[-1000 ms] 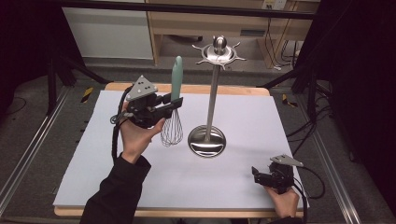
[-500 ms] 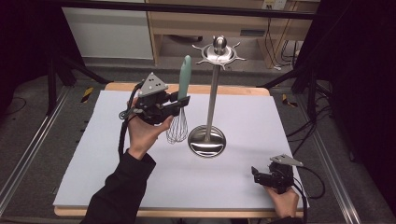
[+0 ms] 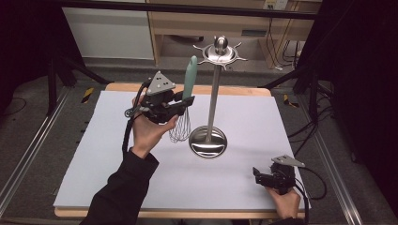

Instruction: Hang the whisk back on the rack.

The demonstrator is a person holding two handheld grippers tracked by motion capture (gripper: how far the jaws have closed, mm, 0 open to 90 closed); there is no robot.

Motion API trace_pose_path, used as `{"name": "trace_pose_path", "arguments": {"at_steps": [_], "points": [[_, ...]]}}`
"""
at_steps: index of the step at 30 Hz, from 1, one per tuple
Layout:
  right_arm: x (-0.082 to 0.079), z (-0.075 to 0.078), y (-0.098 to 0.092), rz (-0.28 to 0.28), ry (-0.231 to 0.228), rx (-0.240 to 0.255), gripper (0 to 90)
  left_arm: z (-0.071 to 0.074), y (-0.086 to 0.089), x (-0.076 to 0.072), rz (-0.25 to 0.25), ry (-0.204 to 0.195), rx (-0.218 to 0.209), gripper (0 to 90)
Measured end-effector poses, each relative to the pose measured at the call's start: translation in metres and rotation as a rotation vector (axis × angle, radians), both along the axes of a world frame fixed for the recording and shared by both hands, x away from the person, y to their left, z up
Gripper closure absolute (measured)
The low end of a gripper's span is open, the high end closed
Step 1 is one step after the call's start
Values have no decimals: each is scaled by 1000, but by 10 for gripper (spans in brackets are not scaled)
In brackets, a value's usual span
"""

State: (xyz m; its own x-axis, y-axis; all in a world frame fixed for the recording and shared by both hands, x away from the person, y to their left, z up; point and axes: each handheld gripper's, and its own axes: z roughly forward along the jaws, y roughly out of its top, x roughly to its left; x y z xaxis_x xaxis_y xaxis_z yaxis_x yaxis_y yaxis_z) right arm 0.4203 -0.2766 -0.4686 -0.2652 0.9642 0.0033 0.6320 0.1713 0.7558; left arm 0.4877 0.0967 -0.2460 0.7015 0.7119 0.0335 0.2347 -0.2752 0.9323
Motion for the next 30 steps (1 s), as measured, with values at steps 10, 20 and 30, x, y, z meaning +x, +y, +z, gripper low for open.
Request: {"name": "trace_pose_path", "arguments": {"at_steps": [10,20,30], "points": [[0,0,0,3,3,-1,126,0,-5,4,1,9,13,687],[0,0,0,4,2,0,126,0,-13,8,2,17,29,687],[0,0,0,6,3,1,126,0,-20,13,2,24,34,687]]}}
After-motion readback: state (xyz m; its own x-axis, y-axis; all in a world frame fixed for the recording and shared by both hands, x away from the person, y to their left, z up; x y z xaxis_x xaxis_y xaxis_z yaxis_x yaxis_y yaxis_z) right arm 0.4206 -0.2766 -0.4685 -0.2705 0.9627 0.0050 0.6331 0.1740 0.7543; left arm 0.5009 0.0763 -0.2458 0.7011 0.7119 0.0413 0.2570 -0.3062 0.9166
